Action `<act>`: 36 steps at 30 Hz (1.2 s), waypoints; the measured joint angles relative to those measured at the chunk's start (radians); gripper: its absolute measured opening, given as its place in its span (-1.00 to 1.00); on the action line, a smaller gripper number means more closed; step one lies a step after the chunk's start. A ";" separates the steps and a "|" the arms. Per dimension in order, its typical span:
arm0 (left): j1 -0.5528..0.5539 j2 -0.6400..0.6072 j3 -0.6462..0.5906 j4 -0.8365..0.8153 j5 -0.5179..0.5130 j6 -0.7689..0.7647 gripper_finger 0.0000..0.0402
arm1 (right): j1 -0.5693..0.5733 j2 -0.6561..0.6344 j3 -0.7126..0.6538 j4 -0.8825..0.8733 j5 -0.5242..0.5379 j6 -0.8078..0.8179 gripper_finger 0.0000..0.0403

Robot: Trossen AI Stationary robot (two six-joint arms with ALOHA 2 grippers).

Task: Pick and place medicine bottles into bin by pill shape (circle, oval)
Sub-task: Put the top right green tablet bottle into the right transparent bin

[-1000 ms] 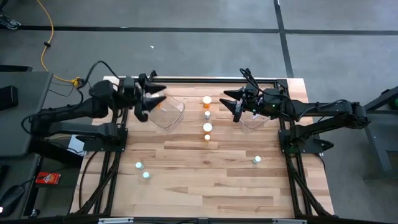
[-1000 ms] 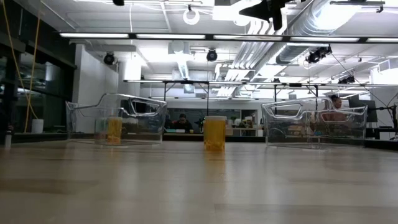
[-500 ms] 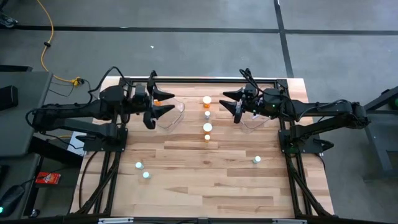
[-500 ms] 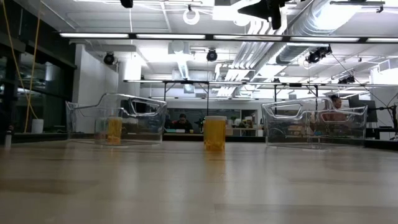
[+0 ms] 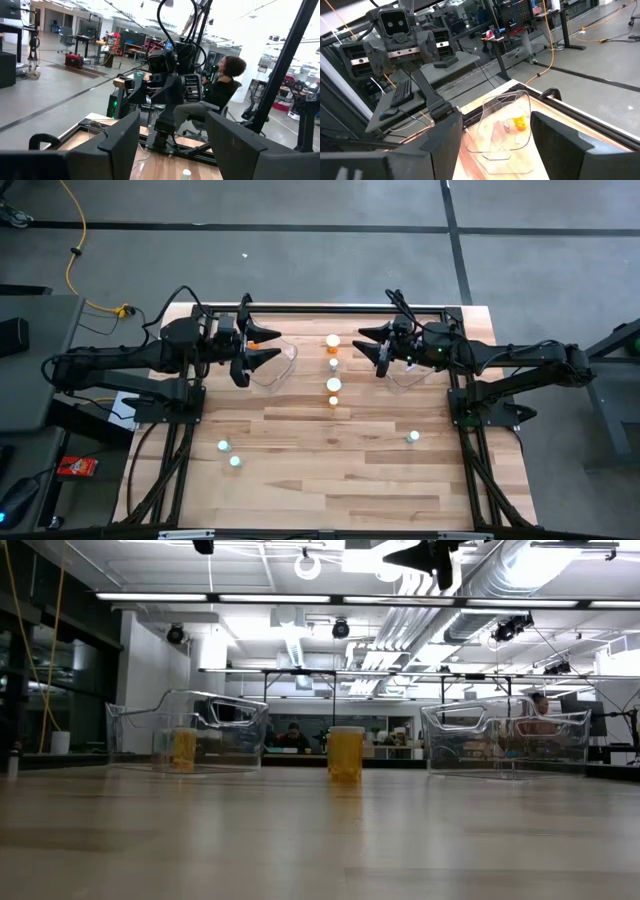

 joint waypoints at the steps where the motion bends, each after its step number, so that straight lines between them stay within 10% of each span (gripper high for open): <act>1: 0.000 0.000 0.000 0.000 0.000 0.000 0.06 | 0.000 0.000 0.000 -0.002 0.000 0.000 0.14; 14: 0.000 0.000 0.000 0.000 0.000 0.000 0.06 | 0.008 0.000 0.001 -0.049 -0.006 0.024 0.14; 20: 0.000 0.000 0.000 0.000 0.000 0.000 0.06 | 0.105 0.023 0.132 -0.549 -0.042 0.087 0.14; 28: 0.000 0.000 0.000 -0.002 0.000 0.000 0.06 | 0.304 0.115 0.220 -1.140 -0.058 0.479 0.14; 36: 0.000 0.000 0.000 -0.002 0.000 0.000 0.06 | 0.487 0.177 0.066 -1.201 -0.183 0.932 0.14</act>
